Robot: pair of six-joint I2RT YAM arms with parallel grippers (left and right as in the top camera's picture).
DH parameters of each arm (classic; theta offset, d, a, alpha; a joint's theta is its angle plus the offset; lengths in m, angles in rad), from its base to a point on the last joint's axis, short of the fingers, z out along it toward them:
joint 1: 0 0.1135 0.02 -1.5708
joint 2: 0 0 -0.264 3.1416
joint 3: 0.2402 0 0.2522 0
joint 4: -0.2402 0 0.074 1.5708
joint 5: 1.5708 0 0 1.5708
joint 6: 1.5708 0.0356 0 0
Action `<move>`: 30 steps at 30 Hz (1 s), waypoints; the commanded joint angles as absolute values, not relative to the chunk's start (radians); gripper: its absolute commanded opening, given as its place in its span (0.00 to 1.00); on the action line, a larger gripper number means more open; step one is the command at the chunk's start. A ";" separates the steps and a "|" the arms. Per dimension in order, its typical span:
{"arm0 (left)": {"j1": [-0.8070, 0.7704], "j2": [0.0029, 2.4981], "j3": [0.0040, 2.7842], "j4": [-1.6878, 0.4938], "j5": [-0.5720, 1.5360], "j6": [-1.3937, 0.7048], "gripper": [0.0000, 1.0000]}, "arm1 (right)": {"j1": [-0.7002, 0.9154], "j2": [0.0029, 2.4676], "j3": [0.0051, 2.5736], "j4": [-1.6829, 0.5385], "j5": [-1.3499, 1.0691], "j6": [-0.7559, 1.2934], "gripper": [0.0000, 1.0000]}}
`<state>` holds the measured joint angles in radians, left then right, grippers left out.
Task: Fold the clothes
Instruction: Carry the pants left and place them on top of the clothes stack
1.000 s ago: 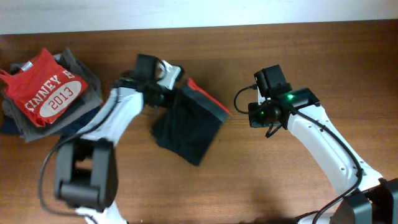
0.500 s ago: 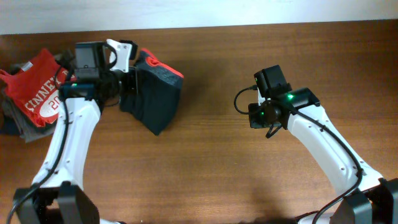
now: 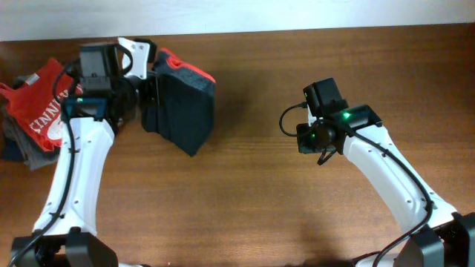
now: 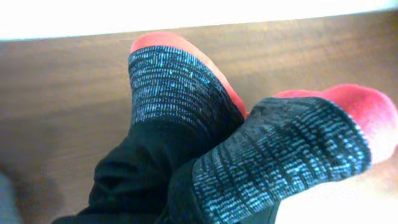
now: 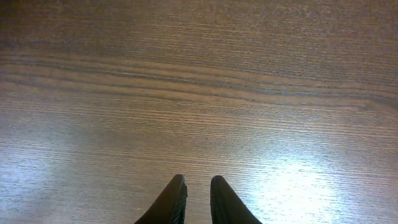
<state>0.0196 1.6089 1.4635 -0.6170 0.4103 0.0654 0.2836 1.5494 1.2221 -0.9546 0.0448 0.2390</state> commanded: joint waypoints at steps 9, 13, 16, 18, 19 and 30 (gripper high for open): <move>0.228 1.575 1.640 -0.626 0.339 0.038 0.00 | 0.279 1.547 1.231 -0.957 0.058 0.241 0.19; 0.305 1.575 1.650 -0.554 0.340 0.038 0.00 | 0.279 1.547 1.231 -0.965 0.058 0.241 0.19; 0.360 1.575 1.650 -0.513 0.339 0.027 0.00 | 0.279 1.547 1.231 -0.970 0.058 0.241 0.19; 0.392 1.576 1.650 -0.505 0.340 0.006 0.00 | 0.279 1.547 1.231 -0.970 0.058 0.241 0.20; 0.408 1.576 1.650 -0.505 0.340 0.004 0.00 | 0.279 1.547 1.231 -0.970 0.058 0.242 0.19; 0.469 1.656 1.650 -0.456 0.299 0.003 0.00 | 0.279 1.547 1.231 -0.970 0.057 0.242 0.20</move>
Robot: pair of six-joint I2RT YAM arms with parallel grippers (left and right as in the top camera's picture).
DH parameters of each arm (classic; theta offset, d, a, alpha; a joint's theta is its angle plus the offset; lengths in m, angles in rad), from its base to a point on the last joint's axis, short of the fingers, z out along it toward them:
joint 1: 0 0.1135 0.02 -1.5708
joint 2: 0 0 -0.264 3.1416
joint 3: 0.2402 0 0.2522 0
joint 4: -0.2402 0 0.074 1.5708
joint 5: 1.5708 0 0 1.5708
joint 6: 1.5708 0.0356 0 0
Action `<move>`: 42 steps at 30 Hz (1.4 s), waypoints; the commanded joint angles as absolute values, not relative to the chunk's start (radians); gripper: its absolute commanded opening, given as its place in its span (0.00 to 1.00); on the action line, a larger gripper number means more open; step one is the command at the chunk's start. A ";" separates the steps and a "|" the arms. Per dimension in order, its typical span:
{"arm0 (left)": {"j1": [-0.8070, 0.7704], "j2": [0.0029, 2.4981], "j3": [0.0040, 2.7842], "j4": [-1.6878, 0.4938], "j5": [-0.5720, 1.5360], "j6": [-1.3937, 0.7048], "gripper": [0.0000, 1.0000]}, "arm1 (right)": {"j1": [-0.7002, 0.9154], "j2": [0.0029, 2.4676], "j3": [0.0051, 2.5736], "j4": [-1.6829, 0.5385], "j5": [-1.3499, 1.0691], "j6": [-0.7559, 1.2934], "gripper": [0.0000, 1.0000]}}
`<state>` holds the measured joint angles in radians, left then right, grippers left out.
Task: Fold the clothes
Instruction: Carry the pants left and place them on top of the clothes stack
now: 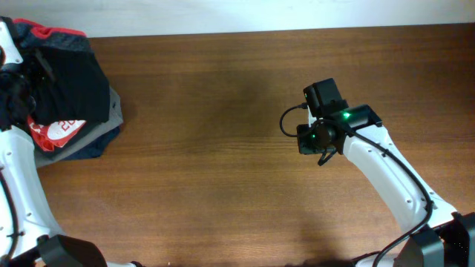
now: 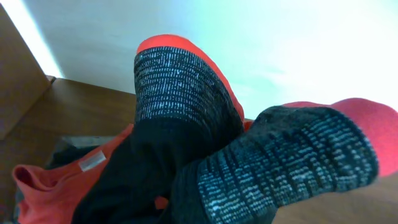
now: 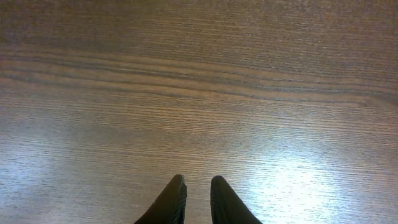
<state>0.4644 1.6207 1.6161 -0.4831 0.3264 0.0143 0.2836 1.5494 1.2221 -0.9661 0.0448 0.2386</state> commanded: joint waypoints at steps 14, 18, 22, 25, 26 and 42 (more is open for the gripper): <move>0.474 1.789 1.650 -0.261 0.107 -0.041 0.00 | 0.279 1.547 1.231 -0.973 0.057 0.245 0.20; 0.482 1.843 1.650 -0.183 0.084 -0.041 0.00 | 0.279 1.547 1.231 -0.986 0.057 0.245 0.20; 0.501 1.898 1.650 -0.116 0.081 -0.041 0.00 | 0.279 1.547 1.231 -0.994 0.057 0.245 0.20; 0.520 1.933 1.650 -0.071 0.081 -0.041 0.00 | 0.279 1.547 1.231 -0.992 0.057 0.245 0.20; 0.528 1.945 1.650 -0.056 0.081 -0.041 0.00 | 0.279 1.547 1.231 -0.992 0.057 0.245 0.20; 0.732 2.003 1.786 -0.181 0.231 -0.120 0.99 | 0.279 1.547 1.231 -1.000 0.058 0.252 0.20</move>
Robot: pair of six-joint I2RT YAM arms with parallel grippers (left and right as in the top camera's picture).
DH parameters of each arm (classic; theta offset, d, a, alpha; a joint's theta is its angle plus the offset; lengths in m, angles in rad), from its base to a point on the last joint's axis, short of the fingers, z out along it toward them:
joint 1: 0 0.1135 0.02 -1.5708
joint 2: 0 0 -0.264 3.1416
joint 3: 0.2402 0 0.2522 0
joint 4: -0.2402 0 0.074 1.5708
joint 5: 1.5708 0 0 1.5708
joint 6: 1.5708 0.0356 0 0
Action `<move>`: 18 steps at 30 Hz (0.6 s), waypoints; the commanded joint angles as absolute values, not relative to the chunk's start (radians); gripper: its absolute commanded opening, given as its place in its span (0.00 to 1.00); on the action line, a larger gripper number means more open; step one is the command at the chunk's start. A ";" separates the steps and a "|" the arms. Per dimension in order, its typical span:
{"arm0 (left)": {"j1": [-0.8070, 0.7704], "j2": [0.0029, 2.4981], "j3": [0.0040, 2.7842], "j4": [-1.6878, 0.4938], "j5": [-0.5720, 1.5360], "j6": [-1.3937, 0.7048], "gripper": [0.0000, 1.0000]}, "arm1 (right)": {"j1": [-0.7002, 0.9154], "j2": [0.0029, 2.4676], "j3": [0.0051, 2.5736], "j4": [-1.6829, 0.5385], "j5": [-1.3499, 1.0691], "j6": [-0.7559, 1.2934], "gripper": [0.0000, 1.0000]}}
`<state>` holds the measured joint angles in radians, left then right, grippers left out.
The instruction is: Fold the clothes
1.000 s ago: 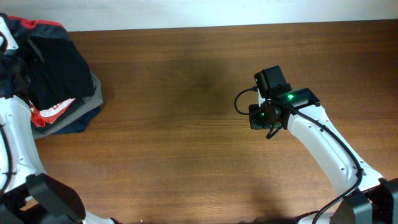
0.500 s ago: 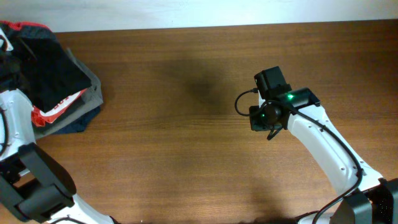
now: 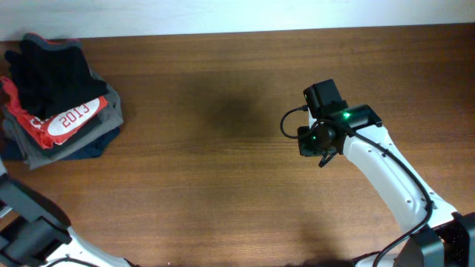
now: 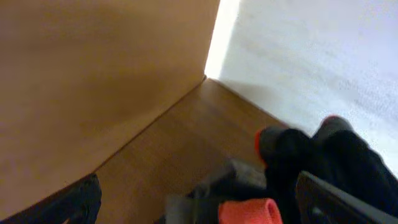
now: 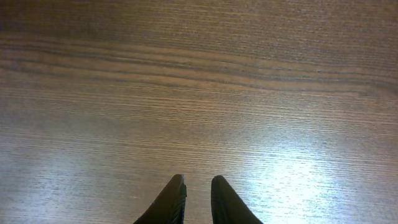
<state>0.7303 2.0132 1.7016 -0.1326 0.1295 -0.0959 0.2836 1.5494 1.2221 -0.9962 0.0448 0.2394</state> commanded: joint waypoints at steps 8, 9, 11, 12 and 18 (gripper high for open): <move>0.639 1.892 1.861 -0.305 0.294 -0.116 0.99 | 0.279 1.547 1.231 -0.999 0.057 0.252 0.30; 0.618 1.875 1.861 -0.320 0.293 -0.115 0.99 | 0.279 1.547 1.231 -0.999 0.057 0.252 0.32; 0.569 1.846 1.861 -0.352 0.293 -0.110 0.99 | 0.279 1.547 1.231 -0.999 0.057 0.252 0.37; 0.540 1.833 1.861 -0.370 0.293 -0.100 0.99 | 0.279 1.547 1.231 -0.999 0.057 0.252 0.41; 0.342 1.800 1.861 -0.521 0.292 -0.036 0.99 | 0.279 1.547 1.231 -0.985 0.052 0.252 0.99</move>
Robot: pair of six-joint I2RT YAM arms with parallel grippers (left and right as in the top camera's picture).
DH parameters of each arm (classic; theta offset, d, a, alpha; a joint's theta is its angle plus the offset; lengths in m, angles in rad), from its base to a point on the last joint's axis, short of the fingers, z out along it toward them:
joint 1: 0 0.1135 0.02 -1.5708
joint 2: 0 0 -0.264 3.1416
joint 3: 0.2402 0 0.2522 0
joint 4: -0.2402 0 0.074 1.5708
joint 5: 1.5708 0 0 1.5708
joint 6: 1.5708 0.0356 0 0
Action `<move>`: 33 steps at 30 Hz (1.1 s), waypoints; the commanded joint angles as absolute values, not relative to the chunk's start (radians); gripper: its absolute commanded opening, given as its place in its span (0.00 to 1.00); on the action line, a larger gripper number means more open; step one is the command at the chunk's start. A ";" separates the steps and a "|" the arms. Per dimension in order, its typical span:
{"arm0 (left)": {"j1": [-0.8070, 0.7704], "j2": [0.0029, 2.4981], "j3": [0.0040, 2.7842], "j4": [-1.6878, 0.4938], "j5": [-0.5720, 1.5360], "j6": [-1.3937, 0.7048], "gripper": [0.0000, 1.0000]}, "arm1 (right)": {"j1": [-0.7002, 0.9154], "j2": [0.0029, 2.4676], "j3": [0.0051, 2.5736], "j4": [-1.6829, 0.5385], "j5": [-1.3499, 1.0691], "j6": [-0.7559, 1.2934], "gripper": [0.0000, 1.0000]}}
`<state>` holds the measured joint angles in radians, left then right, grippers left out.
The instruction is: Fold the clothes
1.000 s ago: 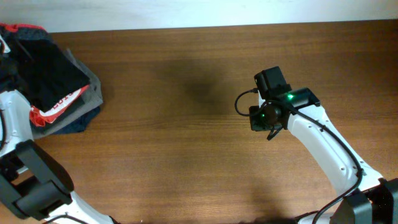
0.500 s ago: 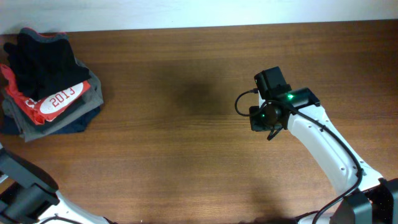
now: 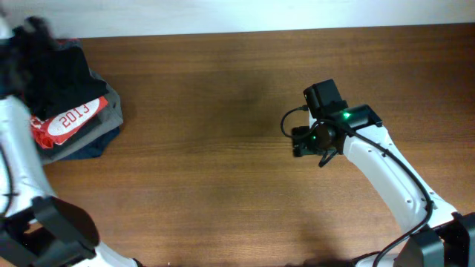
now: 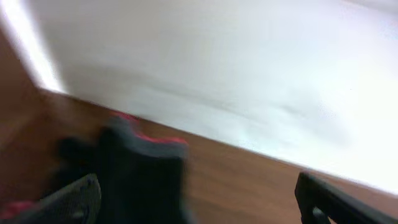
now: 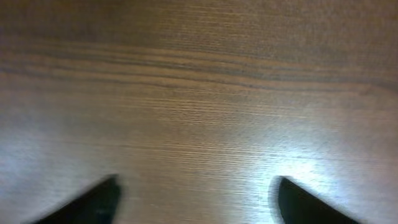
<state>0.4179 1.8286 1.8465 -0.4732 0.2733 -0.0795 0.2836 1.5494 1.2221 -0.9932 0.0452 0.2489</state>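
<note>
A pile of clothes (image 3: 70,122) lies at the table's far left, with a folded black garment (image 3: 59,70) on top of a red "2013" shirt (image 3: 70,119). In the blurred left wrist view the black garment (image 4: 140,177) shows a red trim. My left gripper (image 4: 199,202) is open and empty, with its fingers (image 4: 78,199) spread wide beside the garment. The left arm (image 3: 18,141) stands along the pile's left side. My right gripper (image 3: 300,141) (image 5: 199,202) hangs open over bare wood at the table's right middle, holding nothing.
The wooden table (image 3: 215,163) stretches between the pile and the right arm. A white wall (image 4: 217,68) runs along the table's far edge, just behind the pile.
My right gripper has opened wide; it was shut. The left arm has come back alongside the pile, and its wrist camera has swung round. The left gripper remains open.
My left gripper held the folded black garment above the table beside the pile. Then it held the garment over the pile at the far left. Then the garment lay on top and the gripper was open. The right gripper stayed shut in place and is now open.
</note>
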 commanded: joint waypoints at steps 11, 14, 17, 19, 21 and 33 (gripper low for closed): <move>0.022 1.806 1.860 -1.069 0.254 -0.029 0.99 | 0.279 1.547 1.231 -0.950 0.037 0.242 0.99; -0.012 1.806 1.860 -1.214 0.246 -0.029 0.99 | 0.279 1.547 1.231 -0.994 0.015 0.257 0.99; -0.027 1.806 1.860 -1.351 0.239 -0.029 0.99 | 0.280 1.547 1.230 -1.047 -0.010 0.341 0.99; -0.028 1.806 1.855 -1.420 0.239 -0.029 0.99 | 0.285 1.547 1.227 -1.076 -0.031 0.380 0.99; -0.028 1.806 1.849 -1.477 0.238 -0.029 0.99 | 0.295 1.547 1.225 -1.098 -0.052 0.381 0.99; -0.094 1.744 1.600 -1.594 0.213 0.020 0.99 | 0.473 1.368 1.079 -1.198 -0.055 0.569 0.99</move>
<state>-0.0582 1.8046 1.7103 -1.6176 0.2245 -0.0132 0.4160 1.4830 1.1313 -1.1931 -0.0505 0.4721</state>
